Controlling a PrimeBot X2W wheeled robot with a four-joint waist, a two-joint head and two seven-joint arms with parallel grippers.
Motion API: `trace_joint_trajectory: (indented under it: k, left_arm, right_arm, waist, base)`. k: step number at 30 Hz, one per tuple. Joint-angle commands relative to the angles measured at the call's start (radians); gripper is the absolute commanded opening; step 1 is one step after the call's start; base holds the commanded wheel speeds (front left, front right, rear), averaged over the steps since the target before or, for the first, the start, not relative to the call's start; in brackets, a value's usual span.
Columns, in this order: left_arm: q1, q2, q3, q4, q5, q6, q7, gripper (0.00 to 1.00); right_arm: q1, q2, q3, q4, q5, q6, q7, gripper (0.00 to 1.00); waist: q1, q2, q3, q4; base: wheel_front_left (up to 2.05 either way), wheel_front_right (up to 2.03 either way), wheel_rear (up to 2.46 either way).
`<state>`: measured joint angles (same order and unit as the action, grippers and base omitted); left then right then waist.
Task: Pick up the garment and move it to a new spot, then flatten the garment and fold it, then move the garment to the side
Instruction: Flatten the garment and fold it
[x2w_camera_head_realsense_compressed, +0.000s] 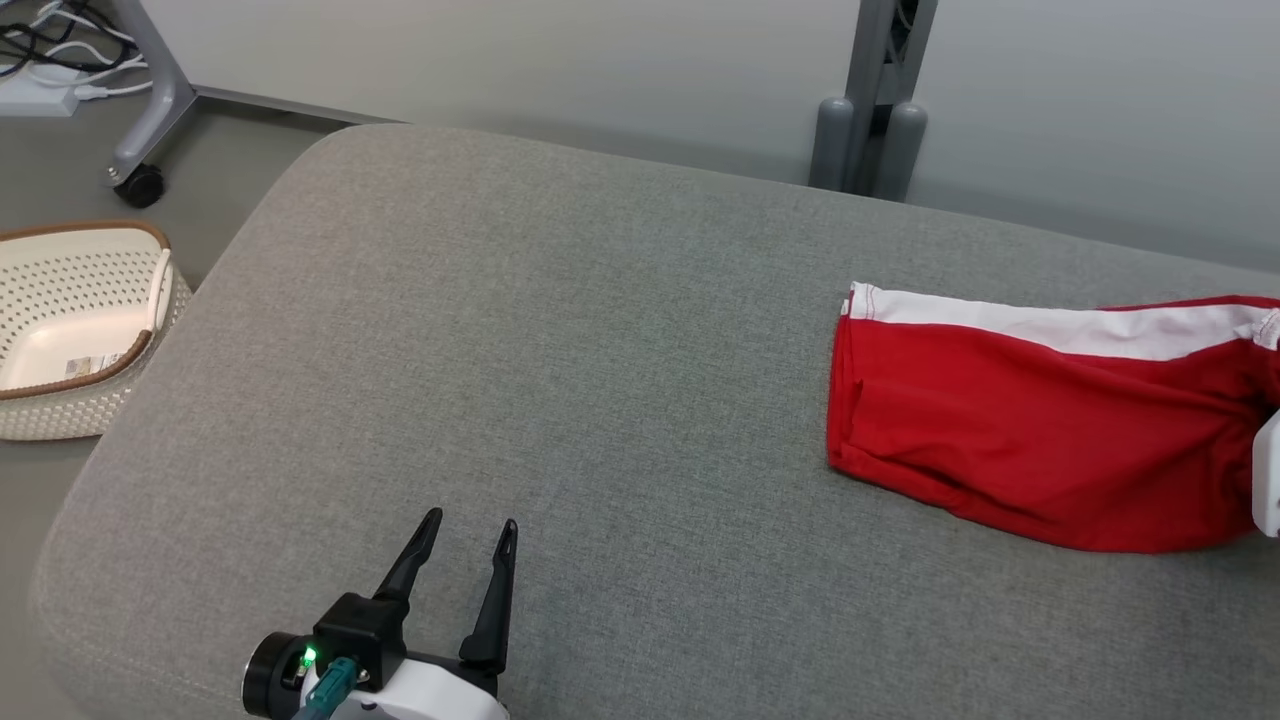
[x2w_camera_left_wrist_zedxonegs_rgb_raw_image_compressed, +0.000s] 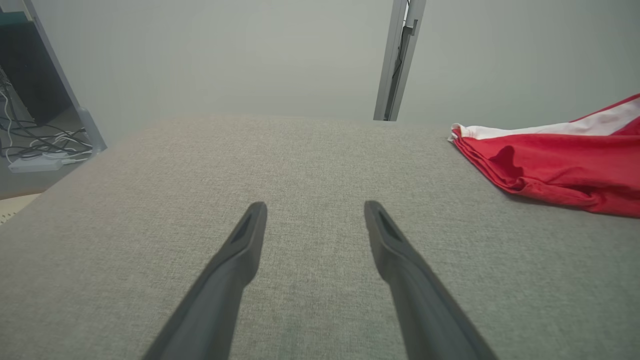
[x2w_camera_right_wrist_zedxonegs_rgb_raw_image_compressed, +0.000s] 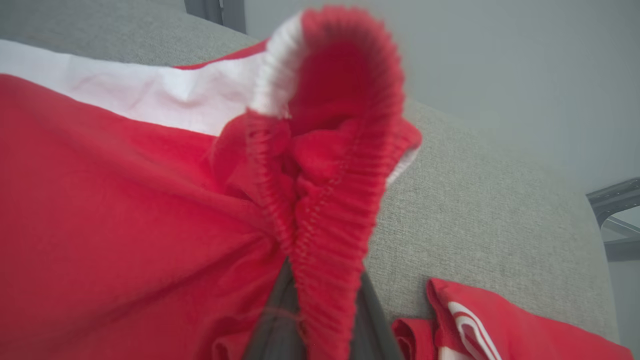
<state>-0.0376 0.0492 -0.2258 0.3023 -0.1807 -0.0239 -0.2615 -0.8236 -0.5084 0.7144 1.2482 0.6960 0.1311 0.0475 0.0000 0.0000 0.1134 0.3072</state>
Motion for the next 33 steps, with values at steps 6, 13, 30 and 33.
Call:
trace_joint_trajectory:
  k: [6,13,30,33]
  left_arm:
    - [-0.025,0.004,-0.018,0.002,-0.01,0.01,-0.004,1.0]
    - [-0.026,0.004,-0.022,0.01,-0.02,0.02,-0.004,1.0]
    - [-0.003,0.004,-0.042,0.021,-0.045,0.027,-0.004,1.0]
    - [-0.009,0.004,-0.043,0.021,-0.049,0.026,-0.004,1.0]
  right_arm:
    - [-0.047,0.024,0.008,0.036,-0.061,-0.001,0.024,0.0]
    - [-0.07,0.089,-0.026,0.041,-0.042,-0.001,0.048,0.0]
    - [-0.044,0.202,-0.093,-0.137,0.221,-0.001,0.231,0.0]
    - [-0.044,0.202,-0.089,-0.147,0.241,-0.001,0.238,0.0]
  waist:
    - [0.0,0.0,0.024,0.038]
    - [0.0,0.0,0.01,0.036]
    - [0.0,0.0,-0.015,0.044]
    - [0.0,0.0,-0.008,0.058]
  base:
    - [0.0,0.0,0.0]
    - [0.0,0.0,0.0]
    - [0.0,0.0,0.0]
    - [0.0,0.0,0.0]
